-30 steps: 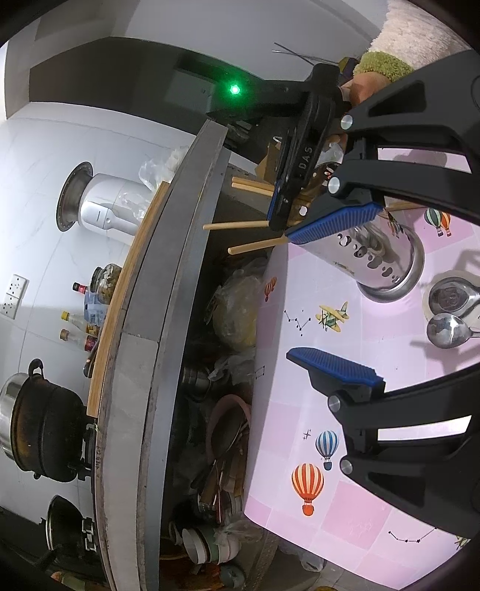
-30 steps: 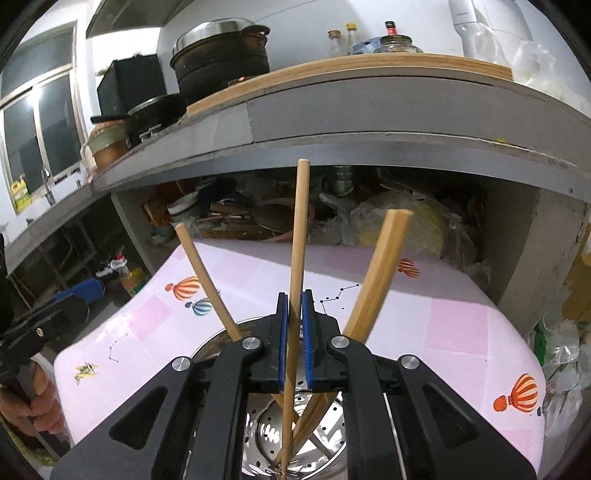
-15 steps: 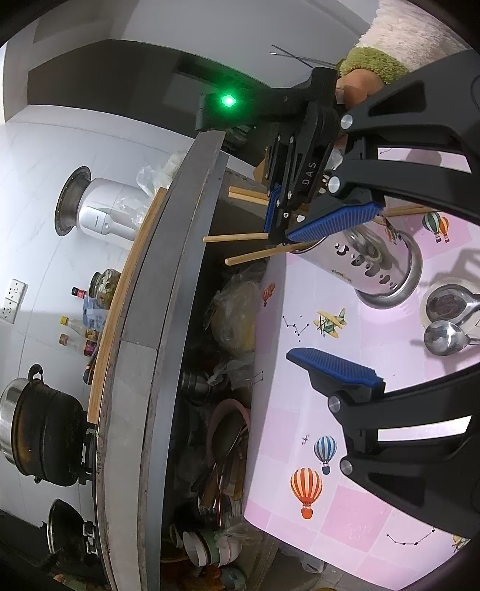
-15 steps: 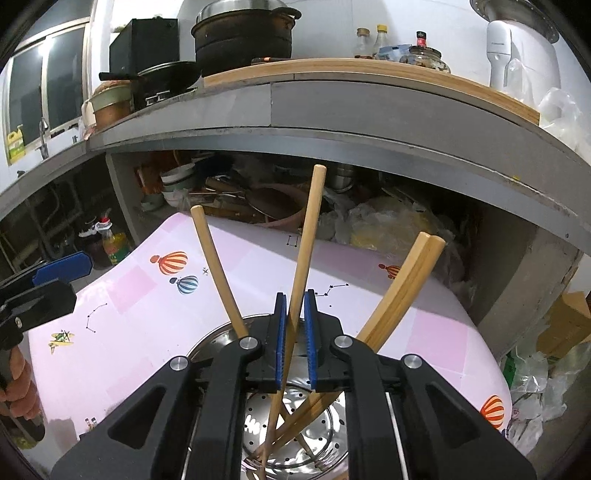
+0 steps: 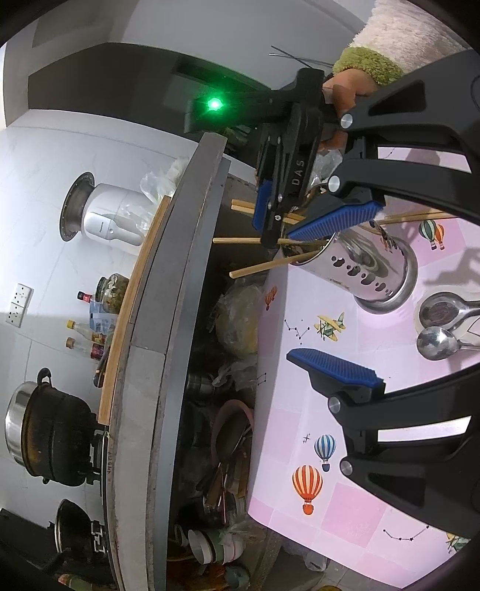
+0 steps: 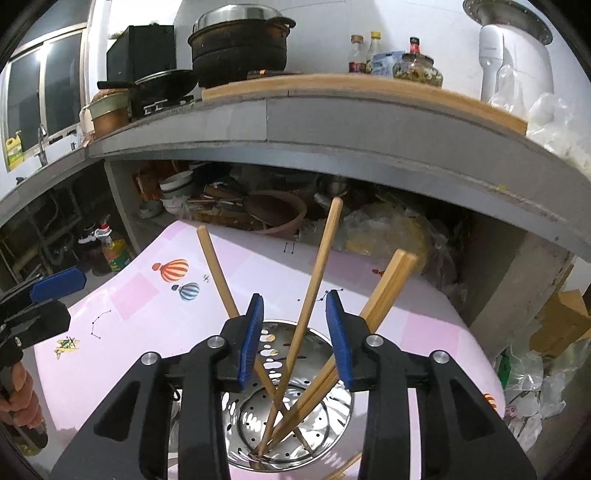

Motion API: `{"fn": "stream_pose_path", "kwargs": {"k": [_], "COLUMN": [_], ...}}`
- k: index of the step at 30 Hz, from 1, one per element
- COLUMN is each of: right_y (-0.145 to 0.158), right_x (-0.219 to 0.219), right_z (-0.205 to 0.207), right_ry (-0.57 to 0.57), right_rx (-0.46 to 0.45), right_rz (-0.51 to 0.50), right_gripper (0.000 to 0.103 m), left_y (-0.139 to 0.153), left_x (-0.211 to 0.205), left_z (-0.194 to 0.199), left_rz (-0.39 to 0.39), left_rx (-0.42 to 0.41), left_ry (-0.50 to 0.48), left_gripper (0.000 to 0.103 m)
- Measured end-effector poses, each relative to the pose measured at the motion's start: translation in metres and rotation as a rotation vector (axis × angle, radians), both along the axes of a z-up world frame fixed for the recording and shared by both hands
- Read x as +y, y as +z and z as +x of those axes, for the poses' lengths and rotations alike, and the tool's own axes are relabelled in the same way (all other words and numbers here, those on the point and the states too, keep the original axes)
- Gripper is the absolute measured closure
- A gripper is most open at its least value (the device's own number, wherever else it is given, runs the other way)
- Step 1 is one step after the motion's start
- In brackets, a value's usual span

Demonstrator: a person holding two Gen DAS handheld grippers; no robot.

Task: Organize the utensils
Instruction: 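Lower the right tool's chopstick into the holder and open the right tool, then move both open tools back down to the loose chopsticks on the table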

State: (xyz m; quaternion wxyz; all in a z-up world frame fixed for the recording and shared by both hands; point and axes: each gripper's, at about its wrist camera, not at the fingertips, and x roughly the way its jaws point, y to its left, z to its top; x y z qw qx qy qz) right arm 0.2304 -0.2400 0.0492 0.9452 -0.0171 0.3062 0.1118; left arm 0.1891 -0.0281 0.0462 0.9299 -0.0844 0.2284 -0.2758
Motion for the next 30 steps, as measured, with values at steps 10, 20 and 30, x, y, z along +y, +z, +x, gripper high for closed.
{"fn": "stream_pose_path", "kwargs": {"k": [10,20,30], "right_y": [0.066,0.043,-0.090], "right_x": [-0.034,-0.101,-0.092], "right_z": [-0.062,-0.158,-0.173], "right_ry": [-0.047,-0.187,-0.262], "right_rx": [-0.135,-0.010,0.347], "right_rz": [0.094,0.229,0.377], "right_gripper": [0.061,0.058,0.058], "left_y": [0.008,-0.010,-0.064], "left_x": [0.003,-0.011,-0.049], "left_z": [-0.020,-0.055,-0.100], "left_rz": [0.012,0.080,0.224], "left_rx": [-0.011,0.030,0.059], "left_ry": [-0.033,-0.164,-0.288], "left_gripper": [0.040,0.034,0.034]}}
